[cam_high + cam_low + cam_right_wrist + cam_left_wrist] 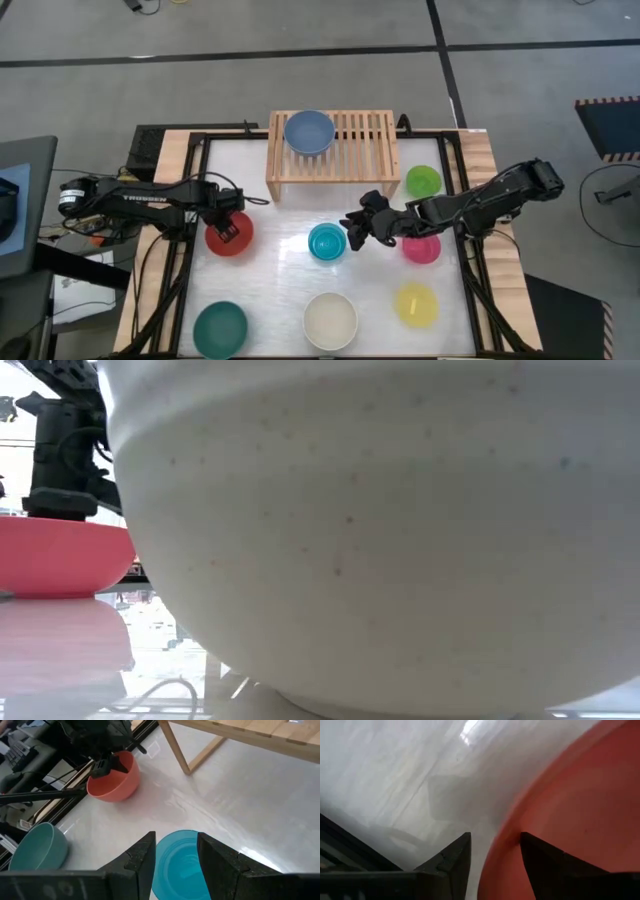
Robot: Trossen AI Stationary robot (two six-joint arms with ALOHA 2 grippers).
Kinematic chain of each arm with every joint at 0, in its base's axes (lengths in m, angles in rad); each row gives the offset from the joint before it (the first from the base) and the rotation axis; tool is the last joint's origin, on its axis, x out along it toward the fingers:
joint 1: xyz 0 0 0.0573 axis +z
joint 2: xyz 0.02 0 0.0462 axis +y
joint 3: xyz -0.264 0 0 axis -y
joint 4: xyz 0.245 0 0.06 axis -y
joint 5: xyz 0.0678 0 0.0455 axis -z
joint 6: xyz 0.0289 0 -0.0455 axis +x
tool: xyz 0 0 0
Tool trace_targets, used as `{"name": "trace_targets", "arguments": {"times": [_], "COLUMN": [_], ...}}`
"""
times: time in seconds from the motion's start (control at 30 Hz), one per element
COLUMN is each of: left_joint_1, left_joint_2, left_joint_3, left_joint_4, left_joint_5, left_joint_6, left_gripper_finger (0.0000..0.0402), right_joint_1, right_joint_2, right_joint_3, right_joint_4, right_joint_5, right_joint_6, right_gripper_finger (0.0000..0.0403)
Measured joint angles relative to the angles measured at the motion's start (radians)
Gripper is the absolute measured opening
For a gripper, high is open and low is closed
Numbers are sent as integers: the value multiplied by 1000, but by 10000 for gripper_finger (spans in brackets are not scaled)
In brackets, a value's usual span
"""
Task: Place and stack bowls onto a shelf
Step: Stack the orange bowl on top of the blue bowl on the shelf
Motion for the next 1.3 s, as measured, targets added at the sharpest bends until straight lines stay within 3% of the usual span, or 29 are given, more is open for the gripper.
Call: {"name": "trace_targets", "arguments": {"times": [0.43, 0.9, 1.3], "left_joint_1": [0, 0, 6], "left_joint_2": [-3, -1, 0], "left_joint_3": [-3, 37, 421], "left_joint_4": [17, -2, -192], "left_joint_5": [34, 30, -133], "left_joint_6": [-15, -24, 100], "left_gripper_finger": [12, 1, 1], "right_joint_1": [-15, -32, -62], "right_joint_2": [0, 1, -158], "right_joint_3": [0, 0, -1], "right_joint_4": [0, 0, -79], "right_joint_5": [-6, -23, -2], "right_joint_6": [-8, -32, -87], "right_gripper_finger": [169, 155, 129]}}
